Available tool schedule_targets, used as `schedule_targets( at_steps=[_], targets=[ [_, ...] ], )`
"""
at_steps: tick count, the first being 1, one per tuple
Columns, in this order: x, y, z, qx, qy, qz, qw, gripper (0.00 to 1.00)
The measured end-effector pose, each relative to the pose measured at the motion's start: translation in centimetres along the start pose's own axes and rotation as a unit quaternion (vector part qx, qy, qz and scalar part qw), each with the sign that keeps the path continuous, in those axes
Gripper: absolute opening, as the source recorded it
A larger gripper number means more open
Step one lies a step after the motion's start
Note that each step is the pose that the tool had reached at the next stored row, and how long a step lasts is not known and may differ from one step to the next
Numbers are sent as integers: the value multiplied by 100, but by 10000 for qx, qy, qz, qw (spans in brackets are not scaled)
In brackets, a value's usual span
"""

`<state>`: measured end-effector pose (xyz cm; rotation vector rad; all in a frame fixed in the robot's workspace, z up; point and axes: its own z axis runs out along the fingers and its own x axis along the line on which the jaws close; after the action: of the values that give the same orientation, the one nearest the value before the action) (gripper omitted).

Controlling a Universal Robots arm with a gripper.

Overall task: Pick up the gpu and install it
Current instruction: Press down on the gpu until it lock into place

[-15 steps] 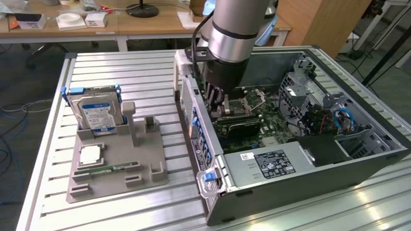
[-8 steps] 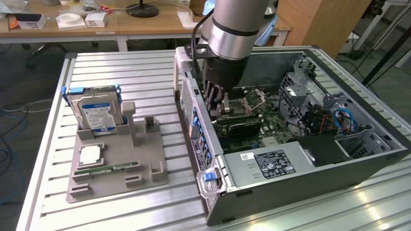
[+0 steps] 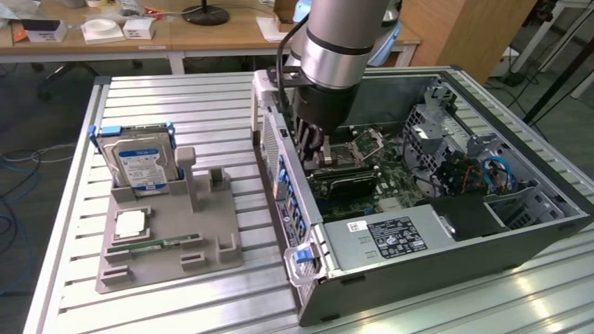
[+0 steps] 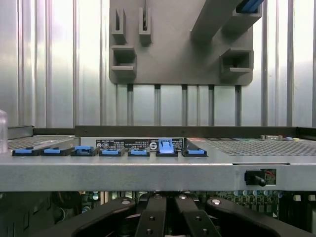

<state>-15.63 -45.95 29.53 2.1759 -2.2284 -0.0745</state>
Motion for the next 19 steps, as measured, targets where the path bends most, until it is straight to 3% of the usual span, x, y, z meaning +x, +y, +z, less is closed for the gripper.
schedule_targets(
  at_steps=[4, 8, 13, 19],
  targets=[
    [-7, -2, -21, 13, -30, 0, 10000, 11],
    [-5, -13, -80, 12, -19, -1, 10000, 11],
    [-8, -75, -86, 69, -24, -1, 10000, 11],
    [-9, -81, -86, 69, -24, -1, 10000, 11]
  ],
)
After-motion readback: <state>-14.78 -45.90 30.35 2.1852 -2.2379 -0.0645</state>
